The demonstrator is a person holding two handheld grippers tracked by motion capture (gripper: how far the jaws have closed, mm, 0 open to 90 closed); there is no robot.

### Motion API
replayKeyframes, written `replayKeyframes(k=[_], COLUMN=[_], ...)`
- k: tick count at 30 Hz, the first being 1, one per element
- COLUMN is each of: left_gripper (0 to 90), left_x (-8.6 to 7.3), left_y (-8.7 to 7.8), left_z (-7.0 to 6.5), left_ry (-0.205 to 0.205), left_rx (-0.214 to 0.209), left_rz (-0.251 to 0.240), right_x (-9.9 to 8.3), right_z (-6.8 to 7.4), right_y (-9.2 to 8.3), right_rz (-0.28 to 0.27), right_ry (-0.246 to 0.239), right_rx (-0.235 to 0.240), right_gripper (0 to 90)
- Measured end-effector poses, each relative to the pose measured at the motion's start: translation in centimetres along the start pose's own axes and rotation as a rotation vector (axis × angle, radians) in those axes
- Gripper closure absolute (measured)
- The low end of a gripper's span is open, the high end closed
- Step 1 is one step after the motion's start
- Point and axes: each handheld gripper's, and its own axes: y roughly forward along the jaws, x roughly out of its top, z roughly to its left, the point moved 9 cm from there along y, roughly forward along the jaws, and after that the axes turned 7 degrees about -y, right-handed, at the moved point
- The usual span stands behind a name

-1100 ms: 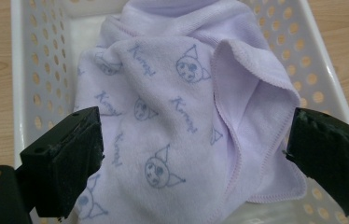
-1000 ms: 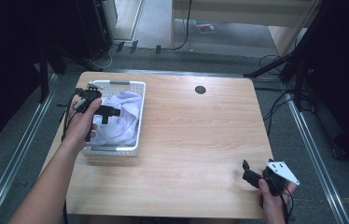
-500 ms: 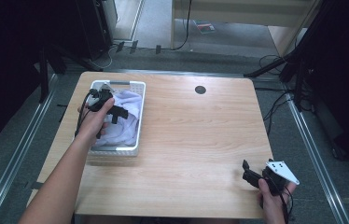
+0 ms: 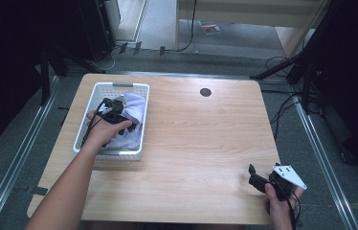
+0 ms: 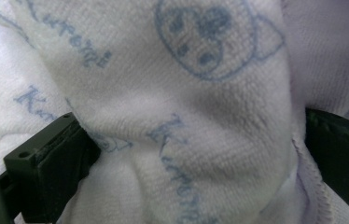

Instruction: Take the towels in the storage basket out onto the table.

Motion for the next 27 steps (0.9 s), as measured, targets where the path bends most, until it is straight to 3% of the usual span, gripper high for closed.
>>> replayKeyframes(k=[9,10,11,12,15,23,27], left_gripper=[3.3,10.8,10.8,23.1,41.6,52.1,56.3], left_x=[-0.3,-0.2,-0.2,-0.3,-0.3,-0.3,-0.3], left_y=[0.0,-0.1,-0.2,-0.6,-0.9,-1.0,-1.2], left_z=[-0.1,0.0,0.1,0.6,1.3,1.6,1.7], left_ry=[-0.001,0.003,0.003,0.008,0.002,0.007,0.038], left_rx=[-0.032,-0.033,-0.029,-0.027,-0.031,-0.028,-0.035], left_rz=[-0.002,-0.009,-0.012,-0.018,-0.041,-0.059,-0.065], right_x=[0.0,0.0,0.0,-0.1,-0.1,-0.1,-0.1], right_z=[0.1,0.1,0.1,0.1,0.1,0.1,0.1], right_y=[0.0,0.0,0.0,0.0,0.0,0.1,0.1], right_rz=[0.005,0.006,0.006,0.007,0.008,0.012,0.015], right_ry=[-0.007,-0.009,-0.009,-0.007,-0.008,-0.010,-0.009], right_rx=[0.000,-0.001,-0.001,-0.001,-0.001,0.002,0.000], right_gripper=[6.6,6.6,6.6,6.7,6.8,6.9,6.9])
